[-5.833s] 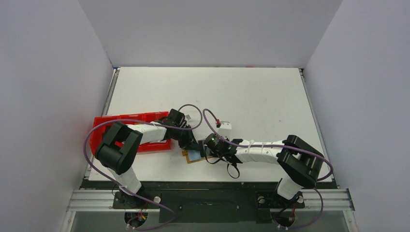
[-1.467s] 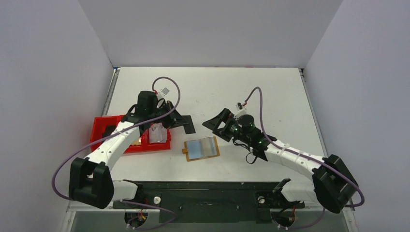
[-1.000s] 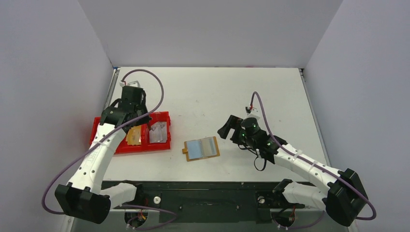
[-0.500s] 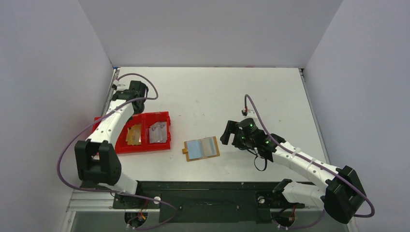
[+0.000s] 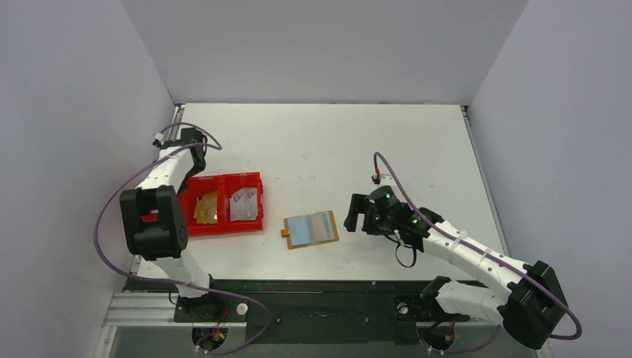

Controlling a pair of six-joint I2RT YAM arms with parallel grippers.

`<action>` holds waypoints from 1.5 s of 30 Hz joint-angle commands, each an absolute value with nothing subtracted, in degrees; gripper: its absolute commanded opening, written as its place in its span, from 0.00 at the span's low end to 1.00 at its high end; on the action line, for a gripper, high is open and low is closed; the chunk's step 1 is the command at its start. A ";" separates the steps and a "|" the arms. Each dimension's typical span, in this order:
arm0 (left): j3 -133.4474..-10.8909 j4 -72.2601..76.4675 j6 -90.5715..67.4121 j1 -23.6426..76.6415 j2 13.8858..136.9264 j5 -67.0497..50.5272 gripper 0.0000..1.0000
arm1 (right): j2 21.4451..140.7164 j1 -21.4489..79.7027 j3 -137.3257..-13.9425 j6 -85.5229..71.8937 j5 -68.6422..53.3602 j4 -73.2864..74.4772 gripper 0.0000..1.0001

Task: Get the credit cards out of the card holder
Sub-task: Place the credit card in the storage box, then remove the credit card from the card holder.

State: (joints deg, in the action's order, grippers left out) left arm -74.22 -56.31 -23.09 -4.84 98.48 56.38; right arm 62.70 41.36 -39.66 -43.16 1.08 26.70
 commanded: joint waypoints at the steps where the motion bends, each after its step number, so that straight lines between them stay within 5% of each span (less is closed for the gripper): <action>1: -72.82 -51.93 -21.91 -6.05 102.33 54.96 0.00 | 61.07 42.12 -41.60 -42.67 1.94 27.40 0.88; 7: -74.39 -52.31 -22.80 -6.75 104.94 53.48 0.00 | 61.32 42.75 -42.02 -43.02 2.54 27.50 0.88; 13: -74.94 -53.05 -24.14 -7.99 103.49 50.90 0.27 | 62.33 43.61 -43.12 -42.98 3.07 27.72 0.88; 18: -76.00 -53.85 -24.41 -7.90 102.07 48.96 0.36 | 62.60 44.19 -43.37 -43.13 3.70 27.92 0.88; 28: -78.42 -55.57 -25.92 -1.79 92.09 36.19 0.38 | 65.69 45.89 -44.58 -43.53 5.28 27.48 0.88; 45: -61.20 -38.08 -37.16 28.38 81.24 0.28 0.33 | 74.91 47.35 -46.68 -49.88 11.20 20.46 0.86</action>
State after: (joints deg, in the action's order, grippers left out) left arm -65.04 -45.43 -32.95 25.28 81.36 8.36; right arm 74.00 46.98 -44.10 -47.66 7.51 24.47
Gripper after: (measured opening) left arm 0.356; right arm 0.865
